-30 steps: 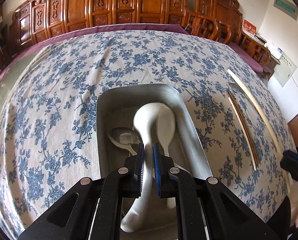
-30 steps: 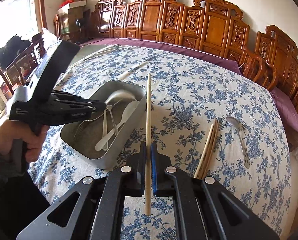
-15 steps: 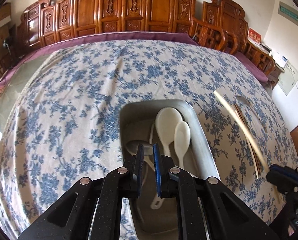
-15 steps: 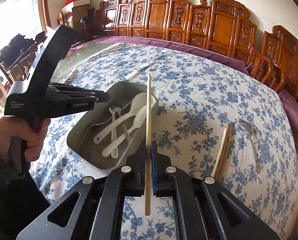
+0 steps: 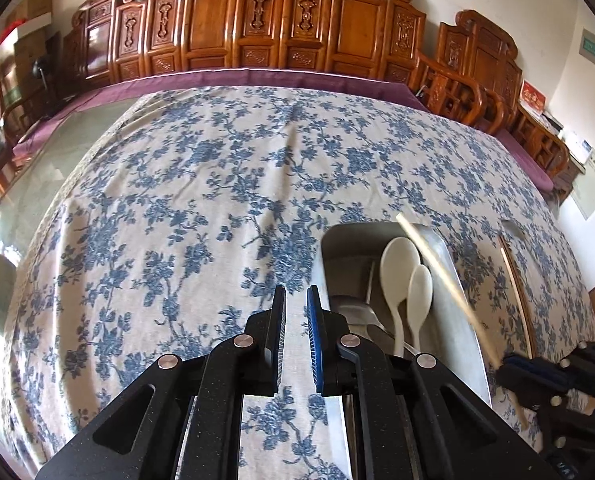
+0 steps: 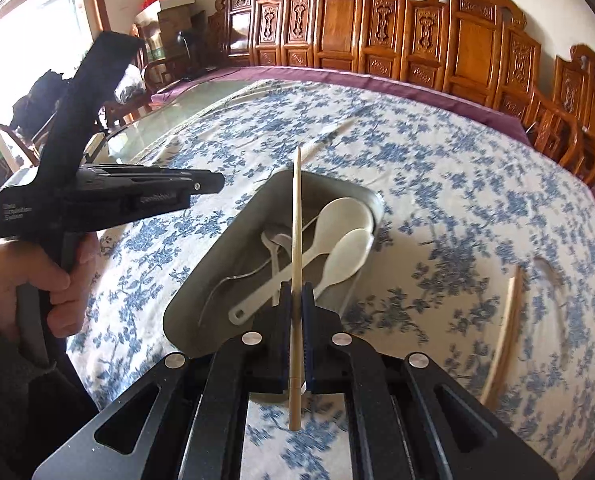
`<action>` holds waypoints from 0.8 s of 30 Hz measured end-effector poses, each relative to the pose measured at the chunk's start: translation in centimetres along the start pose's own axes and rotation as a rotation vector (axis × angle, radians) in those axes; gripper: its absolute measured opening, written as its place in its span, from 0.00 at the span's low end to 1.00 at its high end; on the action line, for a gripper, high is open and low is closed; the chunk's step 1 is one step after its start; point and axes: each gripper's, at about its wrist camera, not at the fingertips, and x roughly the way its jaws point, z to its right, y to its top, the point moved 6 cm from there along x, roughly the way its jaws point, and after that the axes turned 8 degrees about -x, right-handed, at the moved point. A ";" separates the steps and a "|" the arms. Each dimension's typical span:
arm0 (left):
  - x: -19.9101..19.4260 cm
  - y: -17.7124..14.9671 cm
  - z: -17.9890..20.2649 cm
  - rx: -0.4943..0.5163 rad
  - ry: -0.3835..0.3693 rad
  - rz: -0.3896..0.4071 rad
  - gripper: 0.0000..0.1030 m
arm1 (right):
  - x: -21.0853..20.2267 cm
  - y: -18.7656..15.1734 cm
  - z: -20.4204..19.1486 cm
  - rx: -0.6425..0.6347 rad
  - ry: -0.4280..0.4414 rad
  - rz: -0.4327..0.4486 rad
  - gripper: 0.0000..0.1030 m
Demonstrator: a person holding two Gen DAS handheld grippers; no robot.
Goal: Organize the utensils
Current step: 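Lower the wooden chopstick into the grey tray and open the right tool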
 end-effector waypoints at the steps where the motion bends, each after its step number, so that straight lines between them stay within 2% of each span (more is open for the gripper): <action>1: -0.1 0.1 -0.1 -0.001 0.000 0.003 0.09 | 0.4 0.0 -0.1 0.006 0.007 -0.004 0.06; 4: -0.4 0.3 -0.3 0.000 0.001 0.013 0.09 | 2.0 -0.2 -0.4 0.022 0.028 -0.021 0.06; 7: -0.6 0.5 -0.3 0.004 0.000 0.024 0.16 | 3.2 -0.4 -0.8 0.030 0.045 -0.040 0.06; 13: -0.5 0.6 -0.2 0.010 -0.006 0.021 0.16 | 5.7 -0.7 -0.3 0.078 0.071 -0.077 0.06; 24: -0.5 0.6 -0.3 0.013 -0.010 0.023 0.16 | 6.3 -0.7 -0.7 0.096 0.122 -0.072 0.07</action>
